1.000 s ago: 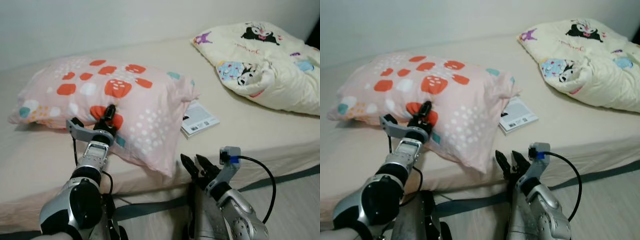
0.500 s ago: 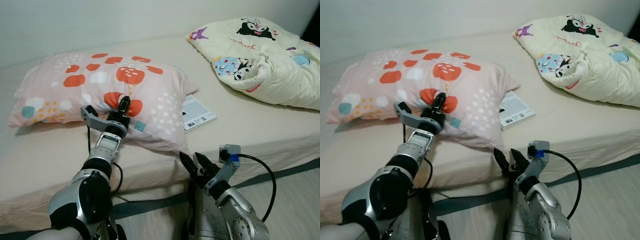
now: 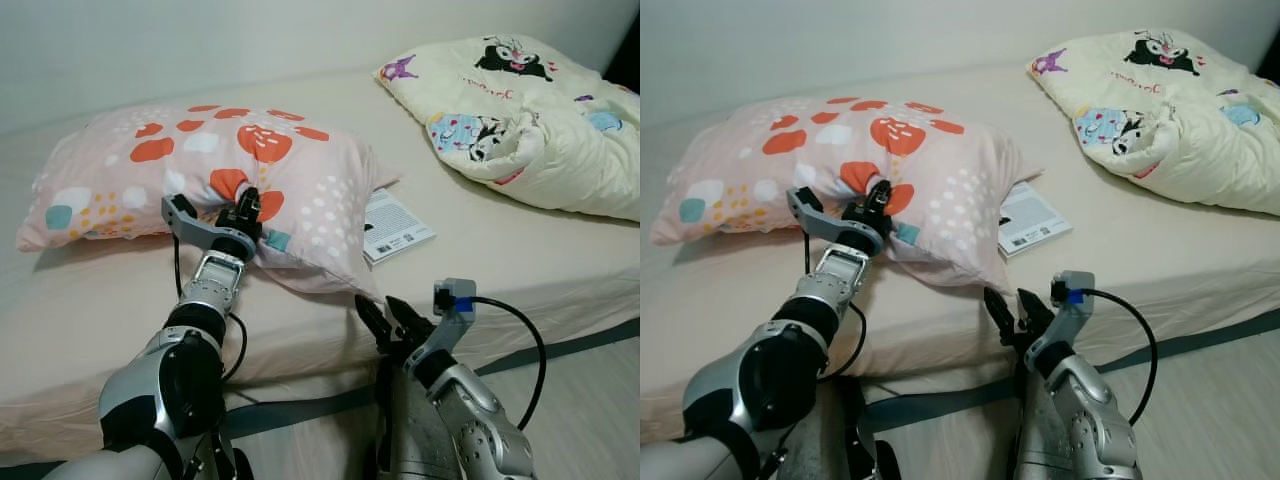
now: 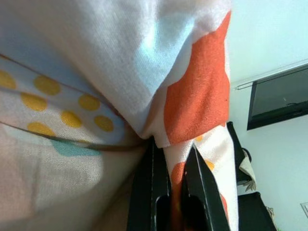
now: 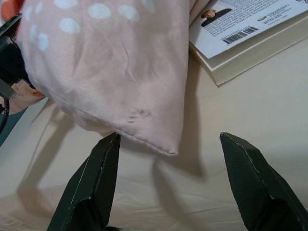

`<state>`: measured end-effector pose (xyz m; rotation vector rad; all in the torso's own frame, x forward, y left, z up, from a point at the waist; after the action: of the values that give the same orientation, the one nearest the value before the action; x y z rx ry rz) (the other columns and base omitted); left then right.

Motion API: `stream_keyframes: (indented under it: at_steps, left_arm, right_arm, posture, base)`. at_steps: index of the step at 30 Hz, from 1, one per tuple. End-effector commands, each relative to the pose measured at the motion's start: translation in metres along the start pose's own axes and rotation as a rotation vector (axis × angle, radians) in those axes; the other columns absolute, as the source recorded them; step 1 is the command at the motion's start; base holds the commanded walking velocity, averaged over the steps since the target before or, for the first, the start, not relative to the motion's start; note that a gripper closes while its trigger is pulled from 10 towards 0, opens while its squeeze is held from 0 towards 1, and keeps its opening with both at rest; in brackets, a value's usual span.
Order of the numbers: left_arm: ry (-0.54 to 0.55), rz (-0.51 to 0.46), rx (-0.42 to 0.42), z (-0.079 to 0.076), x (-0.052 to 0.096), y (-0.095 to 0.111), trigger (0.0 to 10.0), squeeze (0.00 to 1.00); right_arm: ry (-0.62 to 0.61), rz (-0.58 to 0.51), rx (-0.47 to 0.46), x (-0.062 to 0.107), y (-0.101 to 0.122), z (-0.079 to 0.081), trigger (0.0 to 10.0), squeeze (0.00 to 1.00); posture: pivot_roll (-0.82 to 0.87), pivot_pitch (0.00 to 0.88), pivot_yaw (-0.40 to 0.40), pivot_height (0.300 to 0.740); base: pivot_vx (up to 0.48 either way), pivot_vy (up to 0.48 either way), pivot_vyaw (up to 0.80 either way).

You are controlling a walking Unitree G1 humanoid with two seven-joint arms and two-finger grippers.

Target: Clean up the room

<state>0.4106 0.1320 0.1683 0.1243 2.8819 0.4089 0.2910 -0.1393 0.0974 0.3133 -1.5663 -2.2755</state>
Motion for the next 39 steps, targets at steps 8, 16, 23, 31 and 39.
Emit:
stream_keyframes:
  at_steps: [8, 16, 23, 31, 39]
  left_arm:
    - [-0.135, -0.047, -0.144, -0.022, -0.008, 0.034, 0.0, 0.00]
    - [-0.350, 0.091, -0.358, -0.013, 0.047, 0.071, 0.0, 0.00]
    - [-0.376, 0.158, -0.419, -0.011, 0.078, 0.073, 0.0, 0.00]
    - [-0.288, 0.110, -0.538, -0.006, 0.115, 0.116, 0.0, 0.00]
    - [-0.336, 0.003, -0.466, -0.033, 0.119, 0.127, 0.0, 0.00]
  right_arm:
    - [0.018, 0.042, 0.010, -0.010, -0.012, 0.005, 10.0, 0.00]
    - [0.097, 0.071, 0.013, -0.029, -0.021, 0.016, 10.0, 0.00]
    - [0.119, 0.078, 0.022, -0.034, -0.020, 0.016, 10.0, 0.00]
    - [0.151, 0.070, 0.039, -0.043, -0.017, 0.017, 10.0, 0.00]
    - [0.161, 0.065, 0.040, -0.046, -0.018, 0.018, 10.0, 0.00]
  posture:
    - [-0.16, 0.156, 0.053, 0.445]
    - [-0.09, 0.091, 0.037, 0.479]
    - [-0.06, 0.061, 0.022, 0.498]
    - [-0.04, 0.040, 0.009, 0.532]
    - [-0.03, 0.037, 0.010, 0.551]
  base:
    - [0.000, 0.000, 0.00]
    - [0.000, 0.000, 0.00]
    - [0.000, 0.000, 0.00]
    - [0.000, 0.000, 0.00]
    - [0.000, 0.000, 0.00]
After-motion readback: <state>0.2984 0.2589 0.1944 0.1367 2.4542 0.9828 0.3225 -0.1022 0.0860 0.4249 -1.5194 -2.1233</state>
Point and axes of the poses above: a point about 5 cm out from each wrist's last joint towards the gripper, its own x axis pointing back from the gripper into the wrist, its own y axis along the axis of the wrist's last joint, z = x × y, the point moved 1 cm from there along -x, pointing out of the wrist towards the gripper, and after that the axes turned 4 degrees about x, right-handed, at the moved point
